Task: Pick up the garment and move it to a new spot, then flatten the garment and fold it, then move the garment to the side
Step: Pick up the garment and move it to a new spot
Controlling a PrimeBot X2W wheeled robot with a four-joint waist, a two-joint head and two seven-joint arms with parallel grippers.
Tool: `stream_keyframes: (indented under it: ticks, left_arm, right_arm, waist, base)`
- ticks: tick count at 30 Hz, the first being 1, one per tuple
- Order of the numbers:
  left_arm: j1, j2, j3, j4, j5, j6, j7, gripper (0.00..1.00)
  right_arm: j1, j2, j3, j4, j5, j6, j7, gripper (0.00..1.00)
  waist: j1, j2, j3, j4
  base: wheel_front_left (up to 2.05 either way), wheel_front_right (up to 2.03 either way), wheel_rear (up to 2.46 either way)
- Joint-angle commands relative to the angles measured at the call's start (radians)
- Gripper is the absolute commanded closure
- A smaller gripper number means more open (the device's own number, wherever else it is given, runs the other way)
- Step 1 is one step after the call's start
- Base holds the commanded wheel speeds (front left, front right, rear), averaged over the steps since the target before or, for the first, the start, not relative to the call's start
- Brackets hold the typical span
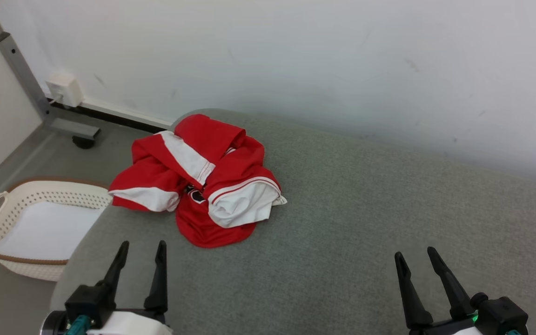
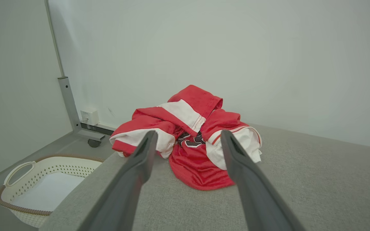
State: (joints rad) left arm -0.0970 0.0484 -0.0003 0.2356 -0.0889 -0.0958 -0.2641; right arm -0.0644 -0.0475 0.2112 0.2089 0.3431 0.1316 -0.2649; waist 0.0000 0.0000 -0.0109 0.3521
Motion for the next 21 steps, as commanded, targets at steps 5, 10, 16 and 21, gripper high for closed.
stream_keyframes:
  ticks: [5,10,16,21]
  left_arm:
    - [0.000,0.004,0.005,-0.004,-0.011,0.002,-0.001,0.00]
    - [-0.007,0.004,0.014,-0.003,-0.015,0.006,-0.001,0.00]
    - [-0.047,0.019,0.034,0.016,-0.003,-0.002,-0.001,0.00]
    - [-0.119,0.053,0.042,0.088,-0.032,-0.015,0.002,0.00]
  right_arm:
    - [-0.012,-0.005,0.014,0.004,0.005,-0.002,0.001,0.00]
    - [-0.018,-0.005,0.025,0.008,0.004,-0.002,0.001,0.00]
    - [-0.027,-0.005,0.029,0.011,0.000,-0.002,0.001,0.00]
    - [-0.038,-0.006,0.029,0.010,-0.004,-0.002,0.001,0.00]
  waist:
    - [0.0000,0.0000,0.007,0.036]
    - [0.0000,0.0000,0.010,0.030]
    - [0.0000,0.0000,0.017,-0.004]
    - [0.0000,0.0000,0.033,-0.047]
  base:
    - [0.00,0.00,0.00]
    - [0.00,0.00,0.00]
    - [0.00,0.00,0.00]
    - [0.00,0.00,0.00]
